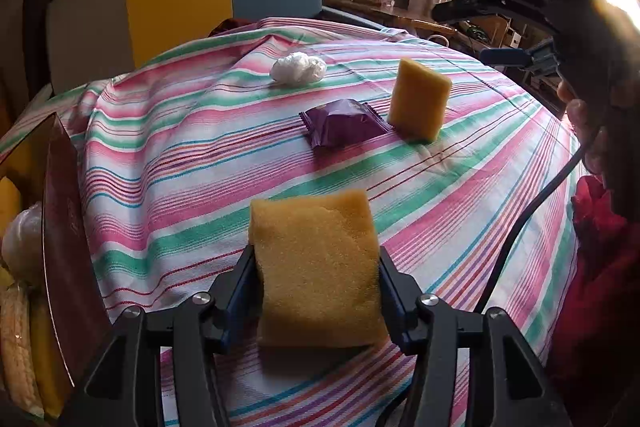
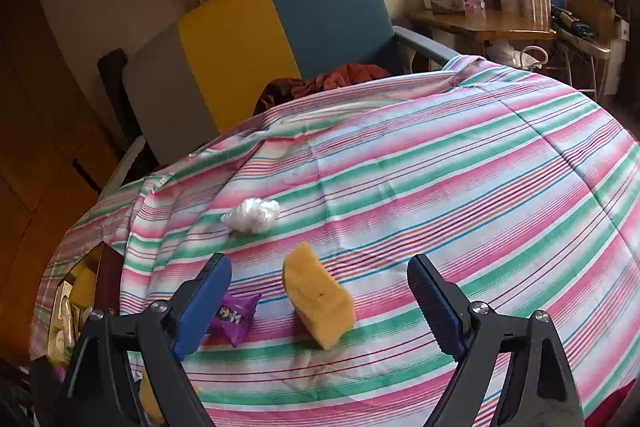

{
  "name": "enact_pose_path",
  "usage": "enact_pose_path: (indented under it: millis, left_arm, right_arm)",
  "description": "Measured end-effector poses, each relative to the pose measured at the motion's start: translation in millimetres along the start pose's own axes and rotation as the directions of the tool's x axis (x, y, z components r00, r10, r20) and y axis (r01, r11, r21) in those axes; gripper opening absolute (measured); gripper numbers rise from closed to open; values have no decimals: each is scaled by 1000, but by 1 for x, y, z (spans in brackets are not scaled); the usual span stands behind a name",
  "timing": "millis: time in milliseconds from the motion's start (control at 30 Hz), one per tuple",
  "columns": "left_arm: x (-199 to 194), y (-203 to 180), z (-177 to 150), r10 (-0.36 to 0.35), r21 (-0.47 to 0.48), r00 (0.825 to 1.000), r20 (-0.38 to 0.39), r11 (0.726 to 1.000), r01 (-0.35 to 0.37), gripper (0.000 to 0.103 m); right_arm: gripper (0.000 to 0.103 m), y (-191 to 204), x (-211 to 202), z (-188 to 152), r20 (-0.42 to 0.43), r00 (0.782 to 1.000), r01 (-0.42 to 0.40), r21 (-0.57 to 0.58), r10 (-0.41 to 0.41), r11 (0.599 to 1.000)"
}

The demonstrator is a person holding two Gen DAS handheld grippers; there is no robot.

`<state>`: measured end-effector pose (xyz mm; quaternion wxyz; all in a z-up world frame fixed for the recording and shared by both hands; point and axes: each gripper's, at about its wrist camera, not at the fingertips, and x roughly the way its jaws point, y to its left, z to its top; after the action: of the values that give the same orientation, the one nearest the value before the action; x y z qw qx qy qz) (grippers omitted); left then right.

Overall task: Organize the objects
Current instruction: 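Grasp the crumpled clear plastic bag with the right tool while the left tool holds the sponge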

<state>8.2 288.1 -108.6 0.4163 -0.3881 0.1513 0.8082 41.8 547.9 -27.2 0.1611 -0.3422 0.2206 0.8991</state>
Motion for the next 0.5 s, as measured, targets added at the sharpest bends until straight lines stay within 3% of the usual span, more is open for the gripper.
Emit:
enact_pose_path:
  millis: [300,500]
  left_arm:
    - [-2,1,-5,-13,-3,999,42,1000,13,57]
    - [0,1,-5,-16,-6,998,53,1000,17,57]
  right_arm:
    - [90,68,39,28,-92,991,-109,-180,94,978]
    - [90,96,110,47,-207,978,-79,-288,18,954]
